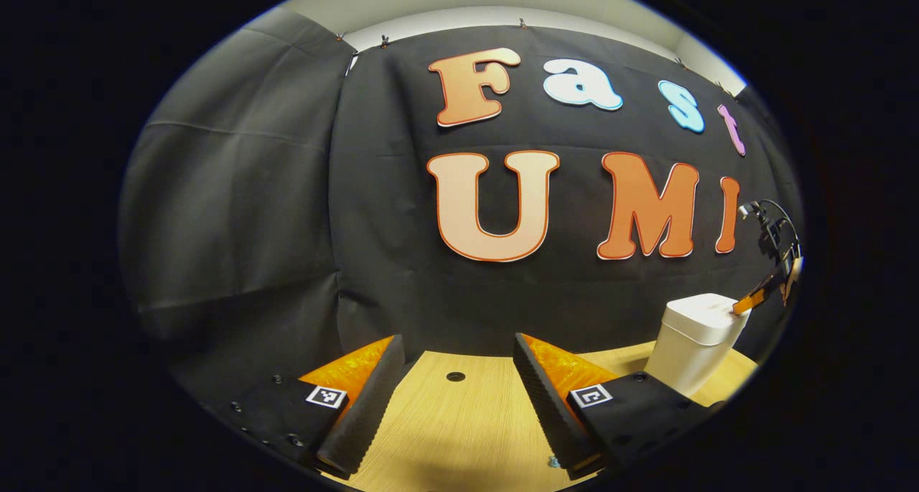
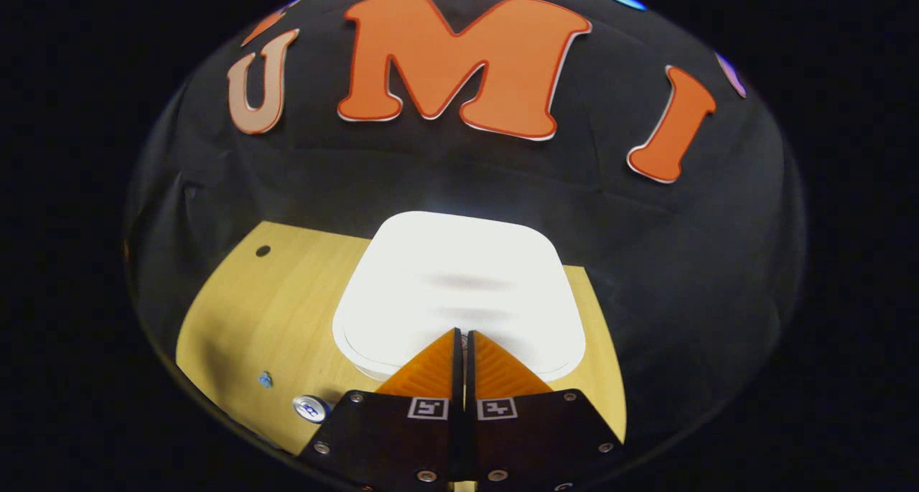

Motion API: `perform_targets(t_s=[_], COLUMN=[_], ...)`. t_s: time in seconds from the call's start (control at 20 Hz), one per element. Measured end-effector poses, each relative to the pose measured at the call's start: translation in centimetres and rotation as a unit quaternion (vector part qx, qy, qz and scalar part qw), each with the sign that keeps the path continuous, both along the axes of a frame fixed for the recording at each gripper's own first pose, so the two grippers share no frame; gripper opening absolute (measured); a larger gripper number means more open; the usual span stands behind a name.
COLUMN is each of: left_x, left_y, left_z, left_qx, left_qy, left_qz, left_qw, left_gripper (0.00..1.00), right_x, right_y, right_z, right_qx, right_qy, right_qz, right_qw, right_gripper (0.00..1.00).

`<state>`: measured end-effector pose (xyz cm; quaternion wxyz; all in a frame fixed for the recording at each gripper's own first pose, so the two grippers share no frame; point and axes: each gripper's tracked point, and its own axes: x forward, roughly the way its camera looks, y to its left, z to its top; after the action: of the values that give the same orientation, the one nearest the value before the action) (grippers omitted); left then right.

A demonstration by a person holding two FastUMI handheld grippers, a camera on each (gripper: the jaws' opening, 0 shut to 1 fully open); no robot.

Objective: Press the lid of the desktop garbage bin to open it, pick up the crumpled paper on the desktop and throw it into the bin, then pick up the pop can on the desktop and drop it into the bin, and finally close the garbage bin lid.

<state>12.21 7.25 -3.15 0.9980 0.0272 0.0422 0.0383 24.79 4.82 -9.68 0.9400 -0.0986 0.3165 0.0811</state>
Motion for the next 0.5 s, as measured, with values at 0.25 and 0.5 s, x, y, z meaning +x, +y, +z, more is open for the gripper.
perform_targets(t_s=[0.25,0.5], left_x=[0.3,1.0], left_y=[0.4,-0.1], left_z=[1.0,2.5], left_qx=[0.009,0.001], left_qy=[-0.008,-0.02], left_qz=[-0.001,-0.007], left_qw=[1.0,1.0], left_gripper=[0.97,0.98], right_x=[0.5,1.1], right_y=[-0.2,0.6], right_z=[1.0,8.0], right_qx=[-0.023,0.016], right_qy=[-0.035,-0.146], right_qz=[0.01,-0.022], right_qw=[0.999,0.989], right_gripper=[0.01,0.01])
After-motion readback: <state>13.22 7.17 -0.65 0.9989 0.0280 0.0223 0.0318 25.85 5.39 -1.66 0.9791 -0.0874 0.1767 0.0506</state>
